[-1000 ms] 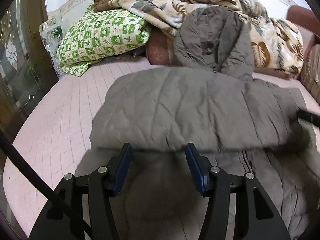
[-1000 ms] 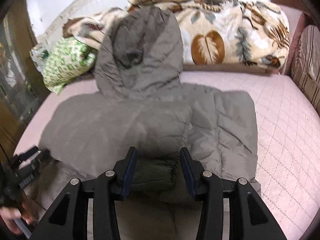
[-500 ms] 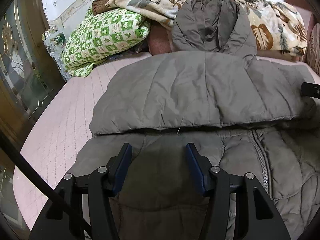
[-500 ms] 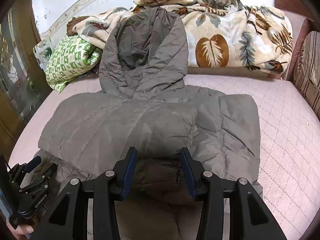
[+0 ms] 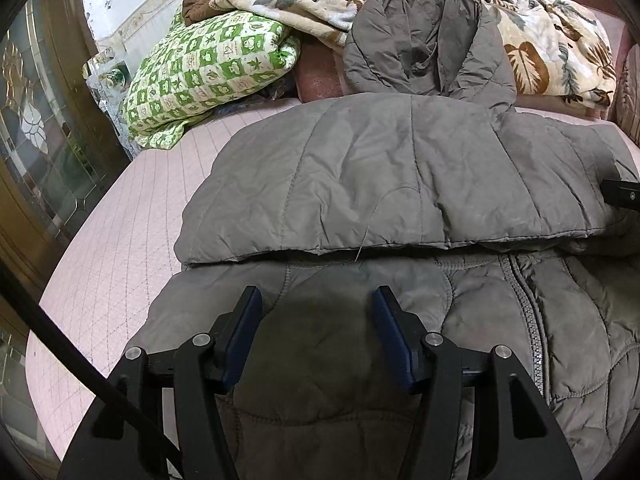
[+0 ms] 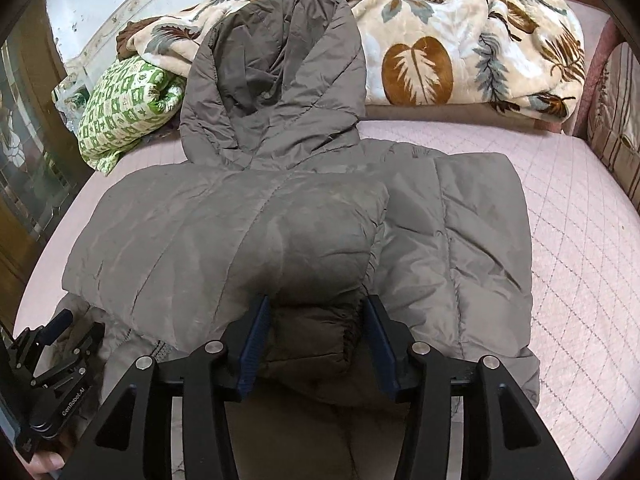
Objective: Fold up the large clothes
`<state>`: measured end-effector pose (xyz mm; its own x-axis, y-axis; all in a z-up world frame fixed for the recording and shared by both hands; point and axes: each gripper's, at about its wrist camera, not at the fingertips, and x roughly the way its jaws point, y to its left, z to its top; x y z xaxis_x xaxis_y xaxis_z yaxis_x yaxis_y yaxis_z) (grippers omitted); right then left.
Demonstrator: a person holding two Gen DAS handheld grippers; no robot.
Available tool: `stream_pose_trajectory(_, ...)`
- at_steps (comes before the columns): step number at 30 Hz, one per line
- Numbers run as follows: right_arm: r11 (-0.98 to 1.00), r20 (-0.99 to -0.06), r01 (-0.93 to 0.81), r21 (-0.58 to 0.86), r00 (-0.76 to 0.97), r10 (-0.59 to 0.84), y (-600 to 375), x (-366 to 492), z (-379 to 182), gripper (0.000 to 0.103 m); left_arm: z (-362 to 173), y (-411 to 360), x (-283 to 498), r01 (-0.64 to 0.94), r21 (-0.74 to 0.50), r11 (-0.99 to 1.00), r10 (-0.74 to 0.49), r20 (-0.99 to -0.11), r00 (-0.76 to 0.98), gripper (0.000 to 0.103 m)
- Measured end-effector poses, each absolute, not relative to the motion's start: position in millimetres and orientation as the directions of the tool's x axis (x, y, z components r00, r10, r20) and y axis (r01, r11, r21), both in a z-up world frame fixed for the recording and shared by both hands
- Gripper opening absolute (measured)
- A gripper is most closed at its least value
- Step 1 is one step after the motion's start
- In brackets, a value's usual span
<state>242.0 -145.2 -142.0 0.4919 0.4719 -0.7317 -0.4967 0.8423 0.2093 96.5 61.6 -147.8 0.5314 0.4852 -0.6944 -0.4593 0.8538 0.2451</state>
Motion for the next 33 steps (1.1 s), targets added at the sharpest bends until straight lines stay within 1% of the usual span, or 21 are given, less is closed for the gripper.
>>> stream_pose_trajectory(4,0.837,-0.715,-0.501,0.22,0.501,0.488,-148,239,-134,0.052,-143,60,95,-0.459,0.253,0.852,0.493,-0.683,0.538,0.058)
stream_pose_trajectory(7,0.841,-0.693,-0.495,0.22,0.527,0.492,-153,237,-126,0.052,-122,61,93,-0.468,0.256,0.846,0.511,-0.639,0.575,0.058)
stream_pose_trajectory(8,0.841,-0.685,-0.492,0.227,0.533,0.497,-156,238,-123,0.052,-112,65,96,-0.472,0.244,0.847,0.509,-0.631,0.586,0.06)
stream_pose_trajectory(10,0.843,-0.674,-0.482,0.24,0.542,0.502,-161,239,-120,0.052,-98,75,105,-0.475,0.21,0.855,0.487,-0.639,0.595,0.063)
stream_pose_trajectory(13,0.844,-0.666,-0.474,0.251,0.548,0.506,-164,242,-119,0.052,-87,88,129,-0.468,0.176,0.866,0.455,-0.663,0.594,0.063)
stream_pose_trajectory(16,0.842,-0.67,-0.475,0.255,0.541,0.509,-162,243,-120,0.052,-93,93,153,-0.458,0.191,0.868,0.453,-0.683,0.573,0.063)
stream_pose_trajectory(20,0.841,-0.68,-0.481,0.249,0.532,0.506,-160,245,-123,0.052,-114,97,173,-0.459,0.186,0.869,0.438,-0.721,0.537,0.063)
stream_pose_trajectory(24,0.844,-0.702,-0.473,0.251,0.512,0.495,-158,249,-132,0.052,-125,97,176,-0.459,0.203,0.865,0.451,-0.716,0.533,0.066)
stream_pose_trajectory(28,0.846,-0.725,-0.47,0.253,0.486,0.487,-154,252,-141,0.052,-131,100,177,-0.462,0.191,0.866,0.442,-0.725,0.528,0.069)
stream_pose_trajectory(33,0.847,-0.732,-0.472,0.244,0.484,0.48,-152,253,-143,0.052,-130,99,177,-0.464,0.203,0.862,0.454,-0.716,0.531,0.069)
